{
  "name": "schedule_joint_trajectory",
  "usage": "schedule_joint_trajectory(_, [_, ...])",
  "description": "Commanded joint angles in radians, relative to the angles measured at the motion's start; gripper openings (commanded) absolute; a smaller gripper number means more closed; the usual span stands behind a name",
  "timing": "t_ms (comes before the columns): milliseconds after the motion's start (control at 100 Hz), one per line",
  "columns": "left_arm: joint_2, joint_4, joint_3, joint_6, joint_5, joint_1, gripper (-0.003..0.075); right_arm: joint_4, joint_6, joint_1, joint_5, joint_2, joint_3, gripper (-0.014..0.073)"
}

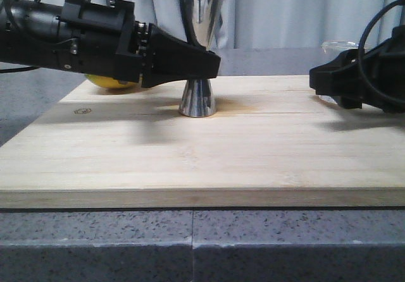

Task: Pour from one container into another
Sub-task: 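Lift the beaker with the right gripper over the jigger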

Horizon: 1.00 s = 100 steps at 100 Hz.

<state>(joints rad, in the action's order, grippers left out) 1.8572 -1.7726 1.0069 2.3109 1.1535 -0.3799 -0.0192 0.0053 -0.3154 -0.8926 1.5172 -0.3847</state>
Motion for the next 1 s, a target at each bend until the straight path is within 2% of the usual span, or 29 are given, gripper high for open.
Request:
schedule_joint_trajectory(0, [-0.039, -0.079, 0.026, 0.001, 0.106, -0.009, -0.0019, -0.006, 0.003, 0.006, -0.1, -0.023, -0.026, 0.0289])
schedule_joint_trajectory(250, [-0.039, -0.079, 0.026, 0.001, 0.106, -0.009, -0.0019, -0.027, 0.003, 0.006, -0.077, -0.06, -0.034, 0.0289])
schedule_joint_trajectory(450, [-0.039, -0.079, 0.026, 0.001, 0.106, -0.009, -0.0019, -0.118, 0.003, 0.006, 0.113, -0.091, -0.136, 0.0289])
schedule_joint_trajectory(580, [-0.039, -0.079, 0.026, 0.001, 0.106, -0.009, -0.0019, -0.204, 0.016, 0.006, 0.166, -0.103, -0.203, 0.0289])
schedule_joint_trajectory(730, [-0.039, -0.079, 0.026, 0.001, 0.106, -0.009, -0.0019, -0.338, 0.109, 0.006, 0.282, -0.114, -0.289, 0.0289])
schedule_joint_trajectory(990, [-0.039, -0.079, 0.026, 0.001, 0.106, -0.009, -0.0019, -0.653, 0.36, 0.002, 0.316, -0.114, -0.401, 0.0289])
